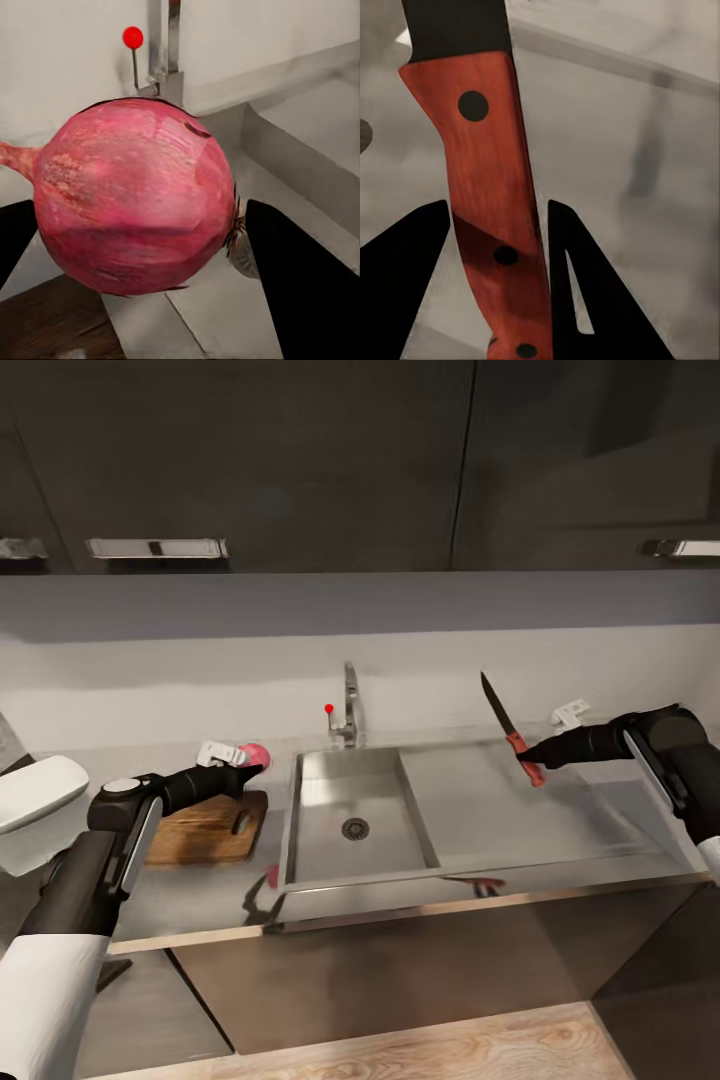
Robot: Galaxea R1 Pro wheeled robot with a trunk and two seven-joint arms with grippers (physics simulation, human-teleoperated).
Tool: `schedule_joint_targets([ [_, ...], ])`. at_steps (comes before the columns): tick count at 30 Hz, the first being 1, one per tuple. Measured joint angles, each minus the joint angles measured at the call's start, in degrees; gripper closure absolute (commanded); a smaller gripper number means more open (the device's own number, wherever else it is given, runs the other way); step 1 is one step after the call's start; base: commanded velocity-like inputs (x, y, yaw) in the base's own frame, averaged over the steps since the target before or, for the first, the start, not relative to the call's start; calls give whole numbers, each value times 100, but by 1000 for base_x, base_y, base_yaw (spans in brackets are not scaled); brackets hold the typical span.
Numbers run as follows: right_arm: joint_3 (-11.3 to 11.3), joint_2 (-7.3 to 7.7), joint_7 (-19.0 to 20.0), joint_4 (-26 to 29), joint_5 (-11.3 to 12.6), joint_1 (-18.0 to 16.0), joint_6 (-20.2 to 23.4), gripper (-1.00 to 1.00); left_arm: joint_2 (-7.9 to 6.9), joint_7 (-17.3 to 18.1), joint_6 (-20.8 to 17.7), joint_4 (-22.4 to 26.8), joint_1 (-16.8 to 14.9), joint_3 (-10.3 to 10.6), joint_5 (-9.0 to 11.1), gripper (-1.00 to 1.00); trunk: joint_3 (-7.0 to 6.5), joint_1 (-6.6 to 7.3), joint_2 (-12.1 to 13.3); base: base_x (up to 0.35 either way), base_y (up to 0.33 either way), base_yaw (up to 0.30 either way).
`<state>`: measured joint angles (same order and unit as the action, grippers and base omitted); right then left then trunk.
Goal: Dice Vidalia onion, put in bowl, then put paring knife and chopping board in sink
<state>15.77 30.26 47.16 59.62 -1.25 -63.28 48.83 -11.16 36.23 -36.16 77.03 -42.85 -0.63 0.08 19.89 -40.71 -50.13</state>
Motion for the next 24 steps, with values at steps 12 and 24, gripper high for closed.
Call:
schedule_joint_targets([
  [12, 12, 64, -29, 0, -641, -3, 26, 100, 0, -8, -170, -75, 0, 0, -8, 100, 0, -1, 0, -27, 184, 0],
  [24, 13, 64, -32, 0, -659, -2, 25, 100, -1, -15, -315, -104, 1, -2, -12, 100, 0, 0, 0, -44, 86, 0],
])
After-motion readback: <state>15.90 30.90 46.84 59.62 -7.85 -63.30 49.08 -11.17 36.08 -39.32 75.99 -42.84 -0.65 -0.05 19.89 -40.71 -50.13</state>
